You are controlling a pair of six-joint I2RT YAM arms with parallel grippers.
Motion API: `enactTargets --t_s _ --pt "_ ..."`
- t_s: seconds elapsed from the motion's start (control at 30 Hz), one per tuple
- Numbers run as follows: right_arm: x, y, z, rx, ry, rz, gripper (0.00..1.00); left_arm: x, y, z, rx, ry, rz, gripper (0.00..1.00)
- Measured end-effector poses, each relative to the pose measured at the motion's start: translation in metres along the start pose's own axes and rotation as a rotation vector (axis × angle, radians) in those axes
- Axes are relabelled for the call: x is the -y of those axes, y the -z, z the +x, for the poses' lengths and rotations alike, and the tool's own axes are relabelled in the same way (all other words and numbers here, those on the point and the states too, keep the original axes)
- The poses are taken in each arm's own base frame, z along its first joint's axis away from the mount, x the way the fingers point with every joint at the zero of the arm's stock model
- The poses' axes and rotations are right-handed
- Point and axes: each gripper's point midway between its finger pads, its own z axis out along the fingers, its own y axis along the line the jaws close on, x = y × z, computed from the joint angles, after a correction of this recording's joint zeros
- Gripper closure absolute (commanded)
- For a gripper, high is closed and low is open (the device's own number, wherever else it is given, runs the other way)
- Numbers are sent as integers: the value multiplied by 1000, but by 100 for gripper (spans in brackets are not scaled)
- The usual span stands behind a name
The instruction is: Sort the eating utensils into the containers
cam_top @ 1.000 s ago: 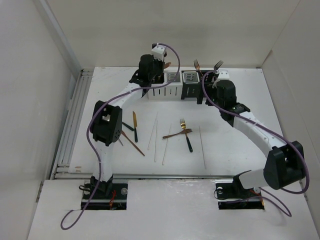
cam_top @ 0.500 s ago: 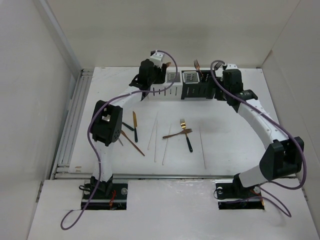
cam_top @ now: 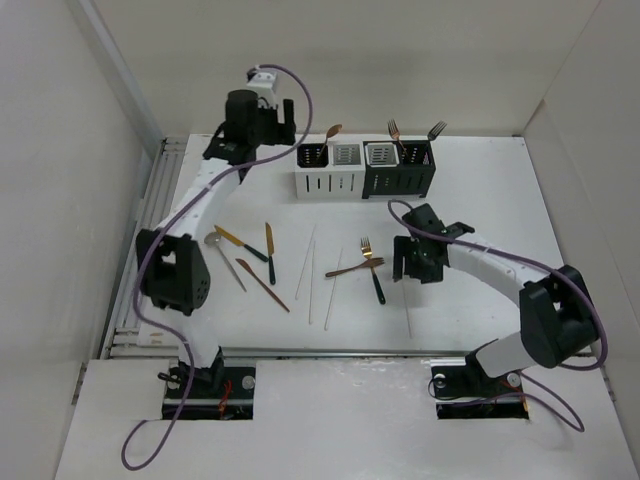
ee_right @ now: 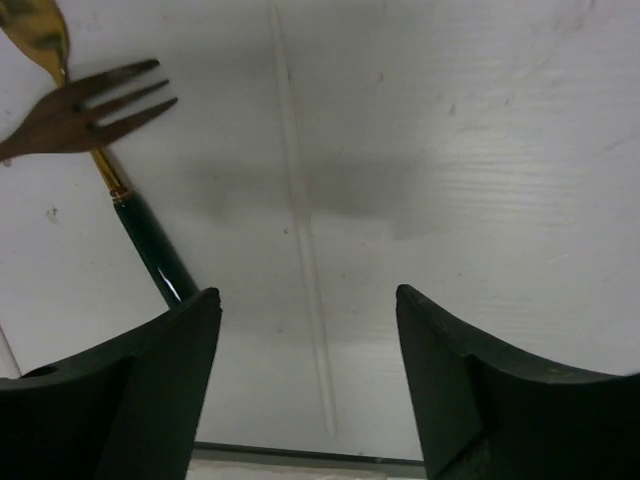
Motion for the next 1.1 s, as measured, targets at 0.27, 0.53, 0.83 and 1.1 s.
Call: enactTargets --t_s 0.27,0.53,0.83,1.1 --pt "4 -28 34 -110 -84 56 51 -29 138 -35 84 115 -65 22" --pt "-19 -32 29 -132 20 94 100 -54 172 47 -57 213 -138 22" --pt "-15 -25 28 -92 40 116 100 -61 210 63 -40 204 -187 22" --pt "-51 87 -90 394 72 5 100 -32 203 116 -195 142 -60 32"
